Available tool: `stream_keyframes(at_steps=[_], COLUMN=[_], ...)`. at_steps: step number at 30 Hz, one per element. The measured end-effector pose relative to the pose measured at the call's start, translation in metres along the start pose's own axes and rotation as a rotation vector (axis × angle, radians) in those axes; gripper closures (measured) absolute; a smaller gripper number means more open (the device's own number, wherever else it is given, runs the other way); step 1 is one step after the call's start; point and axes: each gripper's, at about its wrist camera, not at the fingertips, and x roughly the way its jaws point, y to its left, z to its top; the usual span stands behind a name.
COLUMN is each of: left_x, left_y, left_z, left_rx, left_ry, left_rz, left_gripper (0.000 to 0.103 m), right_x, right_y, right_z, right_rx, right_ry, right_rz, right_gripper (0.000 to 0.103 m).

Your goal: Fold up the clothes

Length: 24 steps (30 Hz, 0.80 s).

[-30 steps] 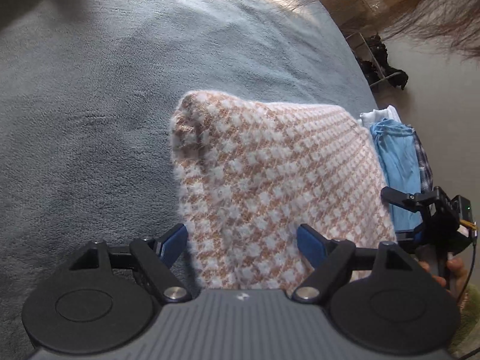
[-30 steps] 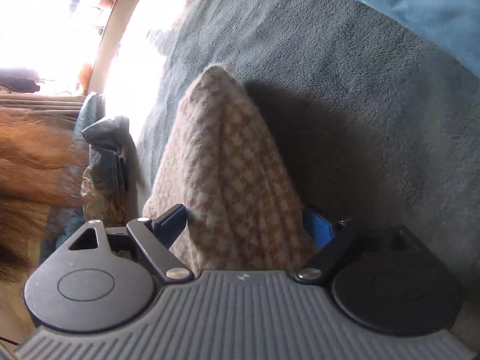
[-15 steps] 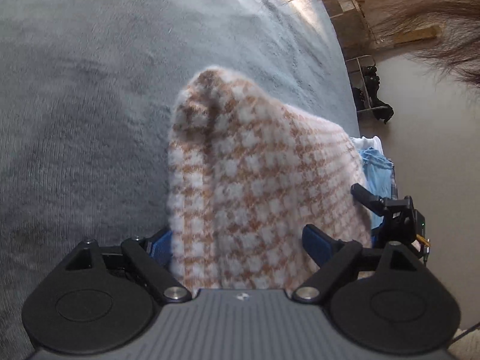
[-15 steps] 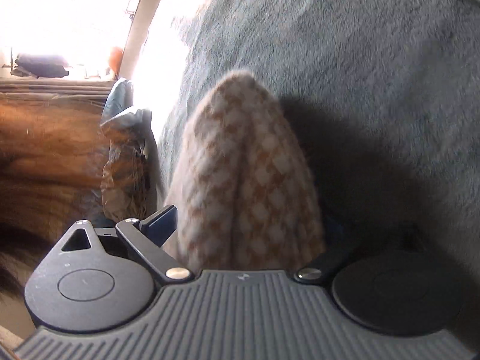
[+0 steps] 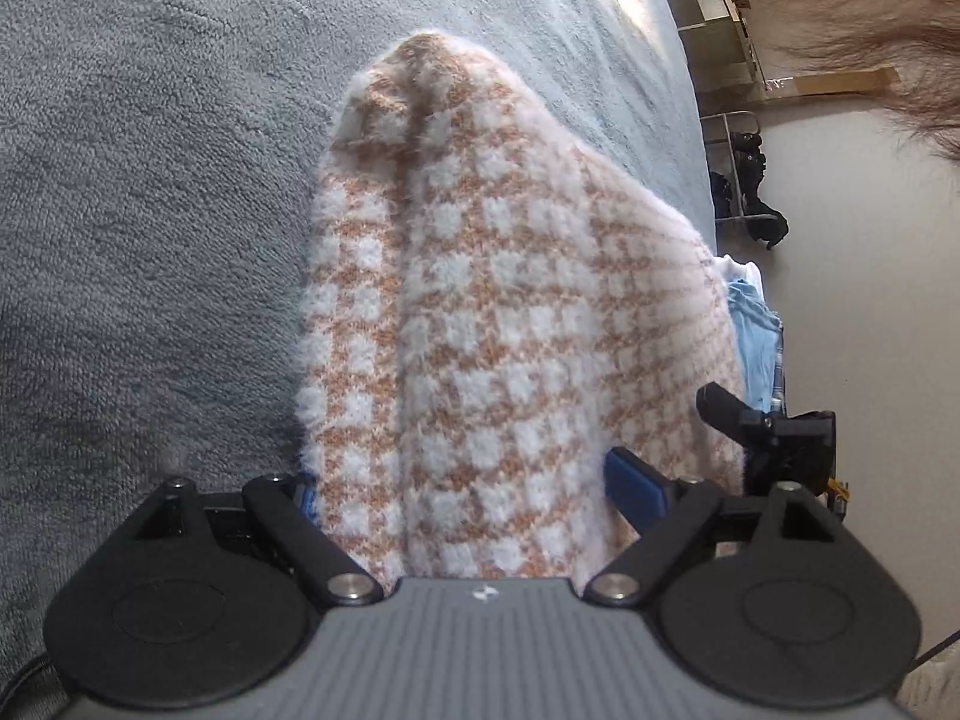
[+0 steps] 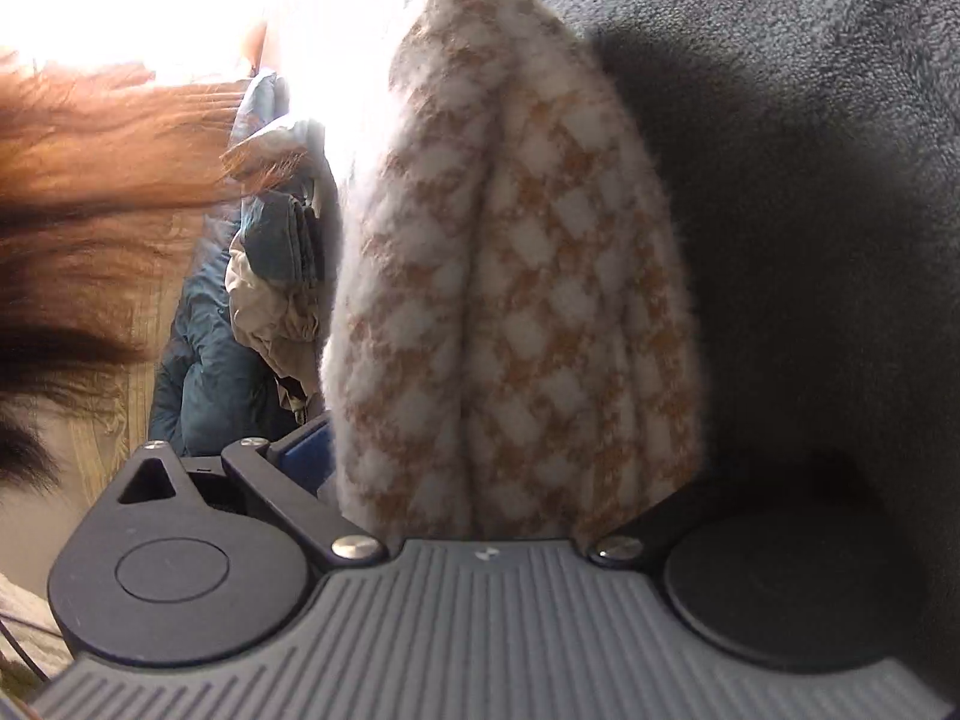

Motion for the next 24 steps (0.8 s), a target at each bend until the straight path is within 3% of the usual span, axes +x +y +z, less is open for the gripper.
stream_keyframes(at_steps=[3, 5, 9, 12, 24], left_x=[0.003, 0.007, 0.005, 0.001, -0.034], left_y=[-0.006, -0.013, -0.037, -0.058, -0.144], left_z=[0.001, 0.006, 0.007, 0.005, -0.001], left_rx=[-0.003, 0.0, 0.037, 0.037, 0.118], left_ry=[0.02, 0.021, 0.009, -0.002, -0.047], left_rz=[0.021, 0.056, 0.109, 0.129, 0.17], left_gripper=[0.019, 0.025, 0.036, 0.04, 0.041], right_x=[-0.003, -0.003, -0.005, -0.015, -0.037], right_y=[0.004, 0.003, 0.013, 0.028, 0.082], right_z=[-0.013, -0.013, -0.014, -0.018, -0.048], right_rx=[-0.011, 0.01, 0.013, 0.01, -0.009], right_ry=[0.045, 0.021, 0.005, -0.01, -0.139], right_rz=[-0.009, -0.022, -0.093, -0.106, -0.089], right_gripper=[0.006, 0.009, 0.032, 0.04, 0.043])
